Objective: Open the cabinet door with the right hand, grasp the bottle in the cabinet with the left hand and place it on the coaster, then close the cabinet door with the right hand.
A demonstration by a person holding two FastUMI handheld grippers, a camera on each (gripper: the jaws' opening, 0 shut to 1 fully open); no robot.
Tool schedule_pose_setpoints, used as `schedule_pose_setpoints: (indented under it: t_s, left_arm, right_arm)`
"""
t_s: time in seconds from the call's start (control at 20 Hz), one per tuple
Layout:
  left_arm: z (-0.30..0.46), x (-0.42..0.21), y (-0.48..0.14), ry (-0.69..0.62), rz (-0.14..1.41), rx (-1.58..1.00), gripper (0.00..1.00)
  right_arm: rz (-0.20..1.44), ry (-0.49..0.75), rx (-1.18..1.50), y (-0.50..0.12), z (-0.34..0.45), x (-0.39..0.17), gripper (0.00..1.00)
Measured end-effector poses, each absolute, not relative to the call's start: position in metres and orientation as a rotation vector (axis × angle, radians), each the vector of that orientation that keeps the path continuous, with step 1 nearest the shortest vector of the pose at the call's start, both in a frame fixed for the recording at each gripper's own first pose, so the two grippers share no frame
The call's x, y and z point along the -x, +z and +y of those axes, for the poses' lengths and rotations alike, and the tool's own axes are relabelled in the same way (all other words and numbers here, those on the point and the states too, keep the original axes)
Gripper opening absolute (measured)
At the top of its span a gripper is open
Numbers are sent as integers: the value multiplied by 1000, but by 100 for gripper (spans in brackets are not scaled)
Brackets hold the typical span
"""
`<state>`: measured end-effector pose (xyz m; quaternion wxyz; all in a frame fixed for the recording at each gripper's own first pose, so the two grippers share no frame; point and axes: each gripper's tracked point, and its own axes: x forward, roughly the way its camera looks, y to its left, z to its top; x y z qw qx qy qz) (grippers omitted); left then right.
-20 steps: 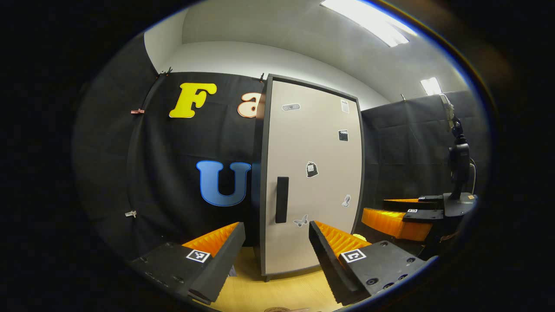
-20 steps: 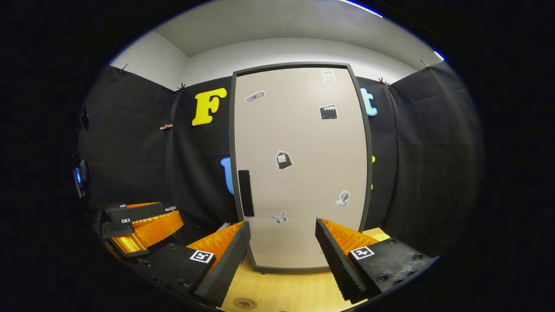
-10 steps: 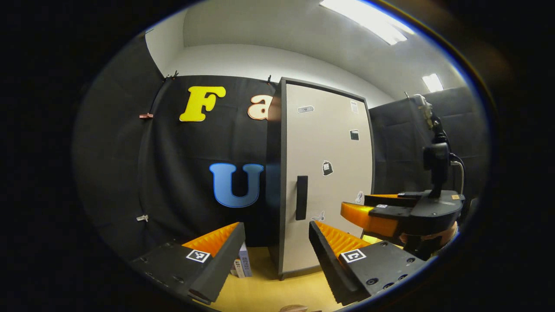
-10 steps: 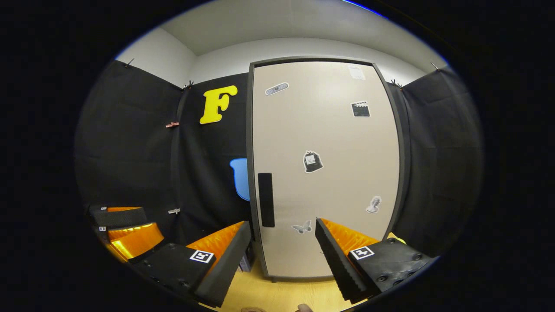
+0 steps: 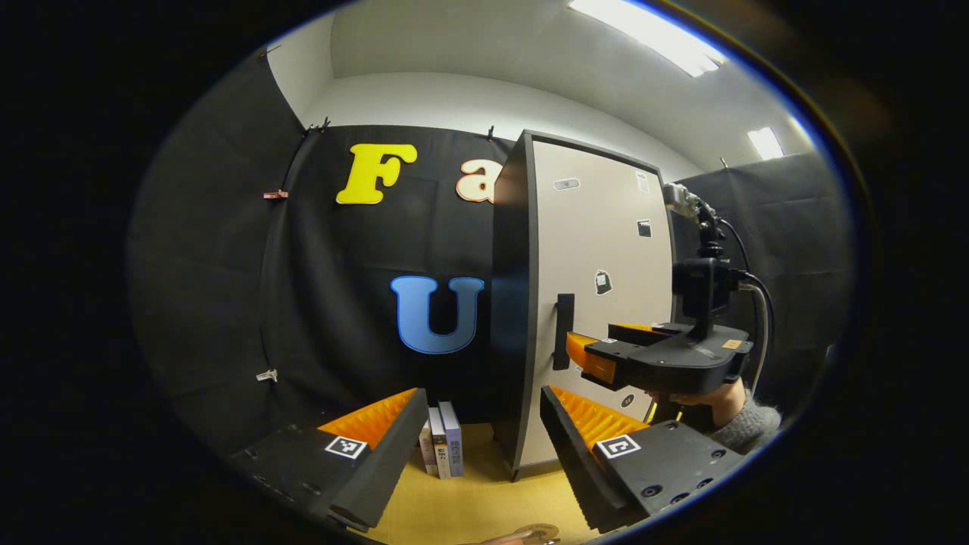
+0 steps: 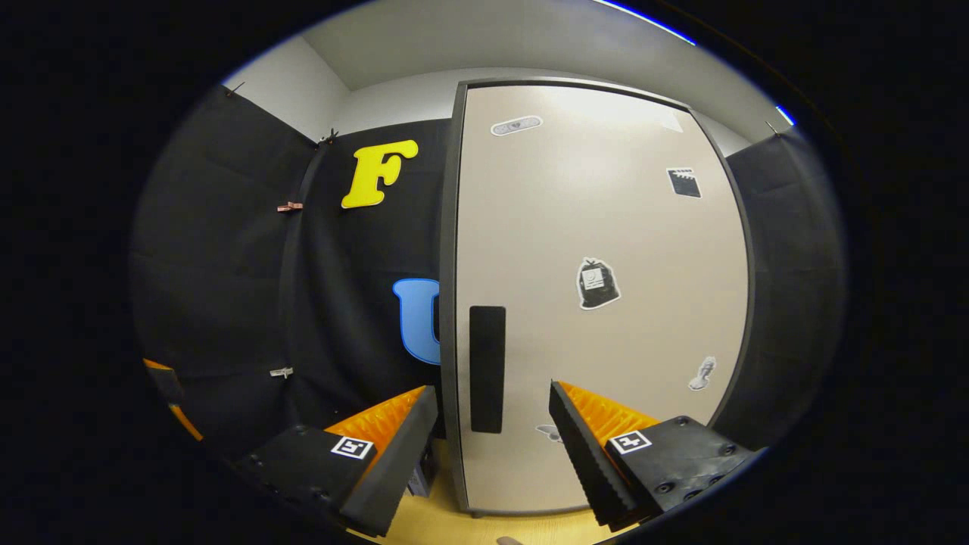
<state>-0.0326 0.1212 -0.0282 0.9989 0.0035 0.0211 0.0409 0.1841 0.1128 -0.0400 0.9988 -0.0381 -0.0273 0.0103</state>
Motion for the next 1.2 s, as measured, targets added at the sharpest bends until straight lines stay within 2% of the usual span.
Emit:
schedule_pose_setpoints:
  t_s: [0.3, 0.45, 0.5, 0.55, 0.65, 0.7, 0.75, 0.8, 0.85, 0.9, 0.95, 1.05, 1.2]
  left_arm:
    - [150, 34, -40, 127, 68, 8, 94]
    - [163, 35, -45, 151, 80, 29, 94]
    - [168, 35, -45, 160, 79, 34, 94]
    - [172, 35, -46, 165, 79, 40, 94]
    - [176, 36, -47, 174, 78, 43, 94]
    - [178, 37, -47, 176, 81, 41, 94]
    - [179, 36, -48, 176, 84, 40, 94]
    - [179, 37, -49, 176, 87, 40, 94]
    - [178, 38, -50, 175, 91, 42, 94]
    - [178, 40, -49, 174, 91, 43, 94]
    - [178, 41, -49, 172, 91, 45, 94]
    - [177, 44, -48, 169, 87, 43, 94]
    - [178, 45, -44, 165, 80, 40, 94]
  right_arm:
    - [-90, -40, 78, -41, 112, -225, 96]
    - [-81, -73, 74, -45, 107, -239, 92]
    - [-77, -76, 71, -47, 106, -242, 83]
    - [-73, -84, 76, -48, 105, -245, 80]
    - [-66, -95, 87, -52, 105, -251, 67]
    - [-53, -81, 87, -55, 108, -253, 57]
    - [-57, -97, 81, -54, 107, -248, 57]
    - [-61, -106, 82, -55, 105, -255, 36]
    - [-51, -110, 85, -55, 105, -252, 35]
    - [-53, -106, 78, -54, 106, -251, 27]
    - [-42, -102, 83, -56, 106, -250, 27]
    - [-38, -82, 89, -55, 107, -247, 16]
    - [-31, -60, 98, -54, 108, -235, 16]
